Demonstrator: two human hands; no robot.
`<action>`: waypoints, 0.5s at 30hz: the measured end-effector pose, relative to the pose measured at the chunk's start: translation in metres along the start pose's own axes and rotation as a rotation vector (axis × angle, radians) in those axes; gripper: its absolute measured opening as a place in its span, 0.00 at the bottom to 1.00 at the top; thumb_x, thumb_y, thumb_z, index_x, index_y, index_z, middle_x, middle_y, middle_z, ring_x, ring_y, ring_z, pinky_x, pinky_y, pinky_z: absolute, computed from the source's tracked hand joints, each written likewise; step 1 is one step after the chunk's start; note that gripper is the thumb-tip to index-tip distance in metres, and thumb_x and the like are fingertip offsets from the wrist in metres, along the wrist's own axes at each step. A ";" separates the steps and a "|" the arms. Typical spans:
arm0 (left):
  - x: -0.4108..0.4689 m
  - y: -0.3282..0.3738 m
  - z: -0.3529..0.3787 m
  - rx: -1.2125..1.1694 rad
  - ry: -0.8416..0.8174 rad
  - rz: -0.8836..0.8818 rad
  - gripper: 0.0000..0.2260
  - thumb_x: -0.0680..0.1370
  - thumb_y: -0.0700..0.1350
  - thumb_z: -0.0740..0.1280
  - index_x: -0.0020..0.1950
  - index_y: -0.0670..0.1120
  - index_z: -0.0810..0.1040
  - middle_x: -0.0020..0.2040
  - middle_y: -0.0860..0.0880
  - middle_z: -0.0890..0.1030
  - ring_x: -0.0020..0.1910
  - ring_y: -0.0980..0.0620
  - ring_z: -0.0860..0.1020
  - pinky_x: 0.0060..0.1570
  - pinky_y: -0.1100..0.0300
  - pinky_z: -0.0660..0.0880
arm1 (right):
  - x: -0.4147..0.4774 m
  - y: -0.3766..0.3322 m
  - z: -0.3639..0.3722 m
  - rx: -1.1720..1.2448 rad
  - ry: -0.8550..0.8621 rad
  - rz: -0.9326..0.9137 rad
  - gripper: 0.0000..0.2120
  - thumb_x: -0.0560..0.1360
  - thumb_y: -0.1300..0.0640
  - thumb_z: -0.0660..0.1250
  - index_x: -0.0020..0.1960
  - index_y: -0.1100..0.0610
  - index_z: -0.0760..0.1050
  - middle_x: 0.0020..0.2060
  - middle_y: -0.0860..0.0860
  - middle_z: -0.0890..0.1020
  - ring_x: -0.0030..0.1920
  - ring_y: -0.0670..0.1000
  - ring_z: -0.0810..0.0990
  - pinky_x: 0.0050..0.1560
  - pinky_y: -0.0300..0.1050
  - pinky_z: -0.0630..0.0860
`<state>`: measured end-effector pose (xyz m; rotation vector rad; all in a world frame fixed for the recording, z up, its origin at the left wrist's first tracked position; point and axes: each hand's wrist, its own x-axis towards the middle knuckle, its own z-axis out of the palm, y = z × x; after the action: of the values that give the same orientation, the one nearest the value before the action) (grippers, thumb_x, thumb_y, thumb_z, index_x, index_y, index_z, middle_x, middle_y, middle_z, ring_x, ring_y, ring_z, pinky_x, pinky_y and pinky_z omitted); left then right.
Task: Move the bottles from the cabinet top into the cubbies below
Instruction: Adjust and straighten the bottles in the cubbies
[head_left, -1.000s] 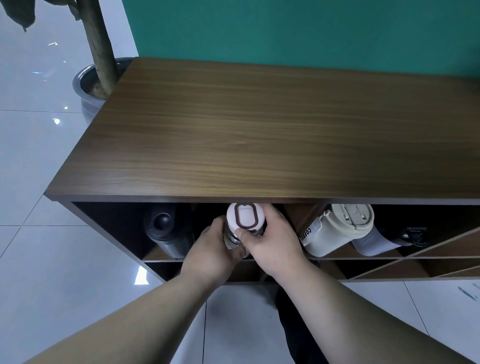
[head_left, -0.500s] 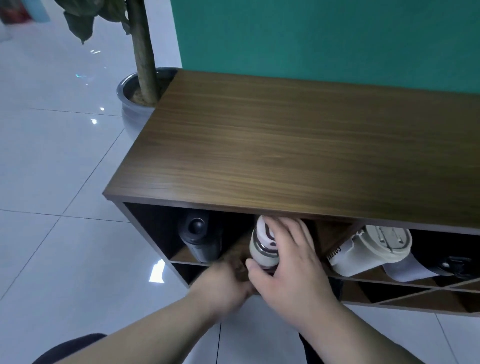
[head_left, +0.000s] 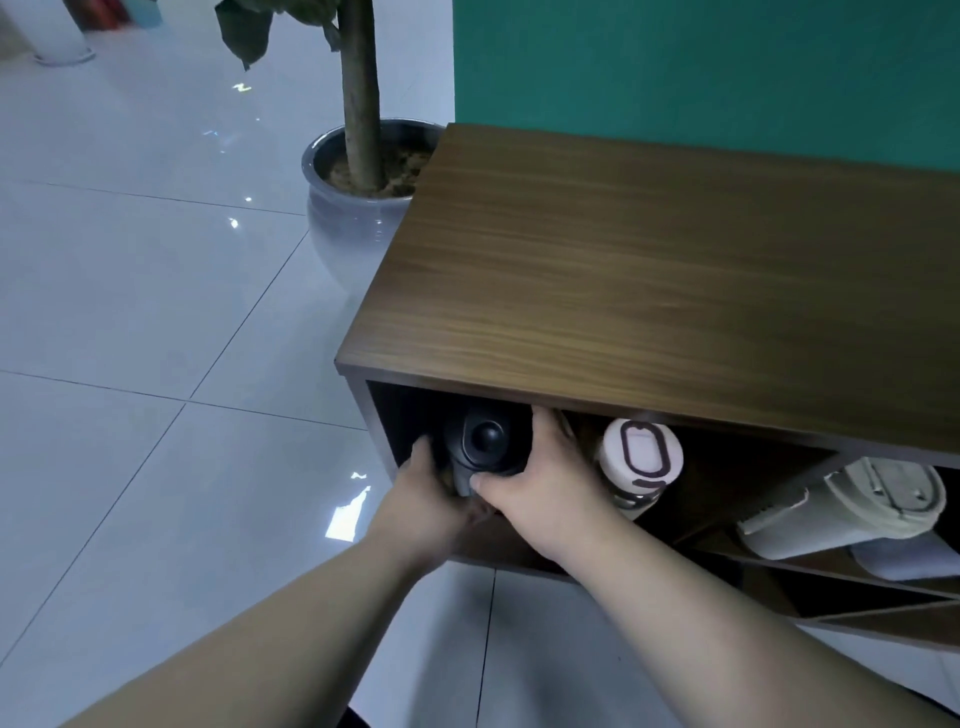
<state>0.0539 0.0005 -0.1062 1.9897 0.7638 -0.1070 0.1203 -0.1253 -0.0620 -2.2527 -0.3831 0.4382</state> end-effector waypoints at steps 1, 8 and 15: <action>0.002 0.001 0.000 -0.005 -0.008 0.022 0.28 0.68 0.53 0.77 0.64 0.53 0.69 0.60 0.54 0.82 0.55 0.51 0.82 0.52 0.52 0.80 | 0.002 0.000 0.003 -0.001 -0.009 0.014 0.38 0.65 0.48 0.76 0.72 0.48 0.65 0.69 0.46 0.72 0.71 0.50 0.69 0.70 0.48 0.67; 0.003 0.004 0.002 0.024 0.008 0.031 0.19 0.74 0.53 0.72 0.62 0.53 0.71 0.56 0.54 0.83 0.52 0.50 0.82 0.48 0.54 0.78 | 0.005 0.001 0.012 -0.022 -0.008 0.002 0.37 0.72 0.51 0.73 0.76 0.47 0.62 0.72 0.47 0.70 0.73 0.50 0.68 0.68 0.40 0.64; 0.003 0.001 0.007 0.052 0.042 0.028 0.20 0.74 0.58 0.71 0.59 0.54 0.69 0.57 0.51 0.81 0.52 0.46 0.80 0.41 0.55 0.72 | 0.010 0.003 0.006 -0.071 -0.062 -0.026 0.36 0.73 0.53 0.72 0.77 0.46 0.61 0.74 0.45 0.69 0.74 0.49 0.67 0.66 0.38 0.62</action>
<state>0.0582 -0.0041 -0.1103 2.0570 0.7672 -0.0699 0.1268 -0.1192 -0.0697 -2.3047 -0.4661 0.4880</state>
